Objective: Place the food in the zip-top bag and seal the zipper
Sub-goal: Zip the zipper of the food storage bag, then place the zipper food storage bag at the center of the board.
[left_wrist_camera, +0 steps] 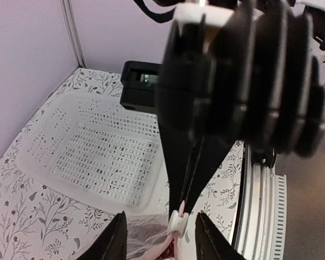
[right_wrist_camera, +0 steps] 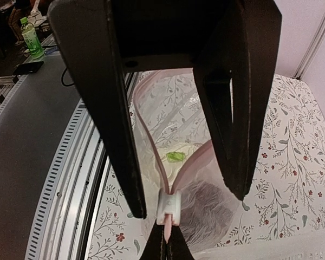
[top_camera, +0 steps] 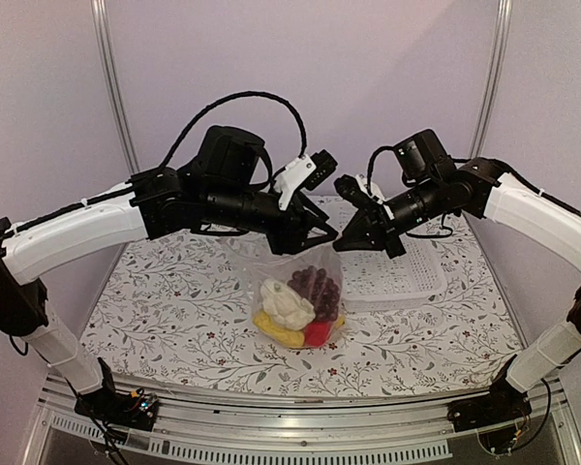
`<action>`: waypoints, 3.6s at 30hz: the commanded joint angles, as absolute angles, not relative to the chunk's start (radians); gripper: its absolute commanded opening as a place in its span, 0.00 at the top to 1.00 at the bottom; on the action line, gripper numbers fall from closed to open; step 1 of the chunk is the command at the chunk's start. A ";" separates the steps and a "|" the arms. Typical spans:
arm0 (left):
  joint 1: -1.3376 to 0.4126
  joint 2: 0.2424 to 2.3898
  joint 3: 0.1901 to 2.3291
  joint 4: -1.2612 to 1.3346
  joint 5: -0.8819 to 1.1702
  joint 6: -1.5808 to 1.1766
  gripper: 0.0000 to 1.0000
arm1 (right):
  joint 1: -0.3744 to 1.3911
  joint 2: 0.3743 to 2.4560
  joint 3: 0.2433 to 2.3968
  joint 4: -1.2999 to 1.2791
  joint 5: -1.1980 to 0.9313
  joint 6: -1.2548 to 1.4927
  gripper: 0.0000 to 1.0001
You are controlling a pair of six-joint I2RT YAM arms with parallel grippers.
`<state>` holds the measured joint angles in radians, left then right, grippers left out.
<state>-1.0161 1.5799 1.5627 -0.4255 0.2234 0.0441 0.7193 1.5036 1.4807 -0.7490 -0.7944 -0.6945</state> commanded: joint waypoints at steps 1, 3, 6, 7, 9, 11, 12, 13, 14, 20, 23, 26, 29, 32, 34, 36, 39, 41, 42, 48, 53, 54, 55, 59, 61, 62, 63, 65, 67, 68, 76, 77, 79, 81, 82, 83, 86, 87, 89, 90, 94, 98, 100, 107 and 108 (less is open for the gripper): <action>-1.009 1.605 1.589 -0.473 0.318 0.054 0.61 | 0.726 1.461 1.468 -0.744 -0.799 -0.704 1.00; -1.009 1.609 1.587 -0.468 0.320 0.051 0.66 | 0.726 1.462 1.467 -0.743 -0.799 -0.702 1.00; -1.007 1.614 1.584 -0.462 0.318 0.049 0.73 | 0.726 1.460 1.464 -0.741 -0.798 -0.701 1.00; -1.007 1.614 1.583 -0.461 0.320 0.051 0.77 | 0.725 1.460 1.462 -0.740 -0.797 -0.701 1.00; -1.005 1.621 1.585 -0.459 0.320 0.051 0.84 | 0.726 1.460 1.460 -0.739 -0.797 -0.700 1.00; -1.005 1.621 1.586 -0.456 0.323 0.051 0.88 | 0.726 1.460 1.456 -0.737 -0.794 -0.700 1.00; -1.004 1.623 1.585 -0.455 0.324 0.051 0.91 | 0.726 1.459 1.453 -0.738 -0.794 -0.699 1.00; -1.004 1.623 1.585 -0.455 0.324 0.052 0.95 | 0.726 1.459 1.452 -0.735 -0.793 -0.698 1.00; -1.003 1.623 1.586 -0.455 0.323 0.052 0.97 | 0.724 1.459 1.450 -0.733 -0.792 -0.698 1.00; -0.996 1.609 1.585 -0.479 0.308 0.059 1.00 | 0.696 1.459 1.451 -0.709 -0.811 -0.668 1.00; -0.986 1.589 1.574 -0.505 0.286 0.066 1.00 | 0.653 1.454 1.453 -0.701 -0.852 -0.647 1.00; -0.969 1.567 1.551 -0.529 0.267 0.072 0.99 | 0.630 1.442 1.448 -0.693 -0.862 -0.643 1.00; -0.950 1.548 1.528 -0.553 0.257 0.076 0.99 | 0.605 1.433 1.436 -0.679 -0.883 -0.627 1.00; -0.936 1.524 1.500 -0.553 0.243 0.071 0.99 | 0.600 1.429 1.424 -0.675 -0.869 -0.624 1.00; -0.933 1.511 1.489 -0.557 0.241 0.072 0.99 | 0.599 1.426 1.417 -0.674 -0.866 -0.625 1.00; -0.931 1.501 1.485 -0.567 0.233 0.074 0.99 | 0.597 1.422 1.412 -0.672 -0.862 -0.626 1.00; -0.927 1.485 1.478 -0.588 0.219 0.077 1.00 | 0.588 1.421 1.409 -0.670 -0.856 -0.629 1.00; -0.924 1.471 1.465 -0.598 0.207 0.078 0.99 | 0.577 1.422 1.406 -0.670 -0.853 -0.630 1.00; -0.921 1.464 1.457 -0.604 0.203 0.078 0.99 | 0.571 1.422 1.403 -0.669 -0.853 -0.630 1.00; -0.914 1.400 1.366 -0.631 0.172 0.063 0.99 | 0.551 1.414 1.386 -0.659 -0.853 -0.623 1.00; -0.911 1.329 1.278 -0.646 0.149 0.038 0.99 | 0.540 1.408 1.375 -0.652 -0.853 -0.620 1.00; -0.909 1.311 1.262 -0.646 0.144 0.032 0.99 | 0.537 1.408 1.373 -0.651 -0.853 -0.620 1.00; -0.908 1.296 1.246 -0.646 0.140 0.028 0.99 | 0.535 1.407 1.372 -0.651 -0.853 -0.620 1.00; -0.901 1.231 1.188 -0.654 0.117 0.009 0.98 | 0.529 1.406 1.367 -0.647 -0.854 -0.616 1.00; -0.898 1.204 1.166 -0.663 0.106 0.003 0.98 | 0.528 1.404 1.367 -0.646 -0.854 -0.615 1.00; -0.896 1.192 1.158 -0.669 0.101 0.003 0.98 | 0.528 1.404 1.367 -0.646 -0.854 -0.615 1.00; -0.896 1.180 1.150 -0.673 0.094 0.003 0.98 | 0.528 1.404 1.367 -0.644 -0.854 -0.614 1.00; -0.894 1.156 1.137 -0.681 0.082 -0.020 0.98 | 0.527 1.405 1.367 -0.644 -0.854 -0.614 1.00; -0.894 1.131 1.123 -0.688 0.075 -0.031 0.98 | 0.525 1.406 1.367 -0.643 -0.856 -0.612 1.00; -0.893 1.120 1.118 -0.691 0.071 -0.033 0.98 | 0.525 1.407 1.367 -0.643 -0.856 -0.611 1.00; -0.887 1.055 1.084 -0.732 0.037 -0.050 0.98 | 0.520 1.406 1.367 -0.642 -0.856 -0.609 1.00; -0.886 1.047 1.078 -0.735 0.035 -0.052 0.98 | 0.519 1.405 1.365 -0.641 -0.856 -0.609 1.00; -0.885 1.034 1.071 -0.739 0.031 -0.056 0.98 | 0.518 1.405 1.365 -0.641 -0.857 -0.609 1.00; -0.884 1.025 1.066 -0.743 0.029 -0.058 0.98 | 0.518 1.406 1.365 -0.642 -0.857 -0.607 1.00; -0.884 1.022 1.065 -0.746 0.029 -0.060 0.98 | 0.518 1.407 1.365 -0.640 -0.858 -0.606 1.00; -0.884 1.017 1.063 -0.749 0.026 -0.061 0.98 | 0.518 1.405 1.365 -0.640 -0.859 -0.605 1.00; -0.883 1.009 1.061 -0.759 0.019 -0.063 0.98 | 0.517 1.406 1.367 -0.640 -0.858 -0.603 1.00; -0.882 1.005 1.061 -0.762 0.015 -0.064 0.98 | 0.517 1.405 1.367 -0.640 -0.857 -0.601 1.00; -0.881 0.994 1.060 -0.766 0.009 -0.066 0.99 | 0.517 1.405 1.367 -0.640 -0.857 -0.600 1.00; -0.881 0.988 1.060 -0.769 0.010 -0.068 0.99 | 0.517 1.405 1.367 -0.640 -0.859 -0.600 1.00; -0.881 0.967 1.058 -0.783 0.005 -0.077 1.00 | 0.517 1.409 1.368 -0.638 -0.863 -0.597 1.00; -0.881 0.958 1.038 -0.733 0.003 -0.069 1.00 | 0.517 1.439 1.395 -0.637 -0.892 -0.595 1.00; -0.877 0.975 1.040 -0.689 -0.031 -0.050 1.00 | 0.517 1.476 1.441 -0.636 -0.913 -0.590 1.00; -0.754 1.073 1.178 -0.589 -0.144 0.137 1.00 | 0.517 1.747 1.801 -0.626 -0.899 -0.608 1.00; -0.735 1.081 1.200 -0.579 -0.143 0.174 1.00 | 0.517 1.776 1.850 -0.628 -0.901 -0.612 1.00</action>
<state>-0.8196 1.0466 1.0954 -0.6449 -0.0685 0.0231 0.5339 1.6707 1.6619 -0.6708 -0.8955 -0.6029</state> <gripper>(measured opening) 0.056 0.003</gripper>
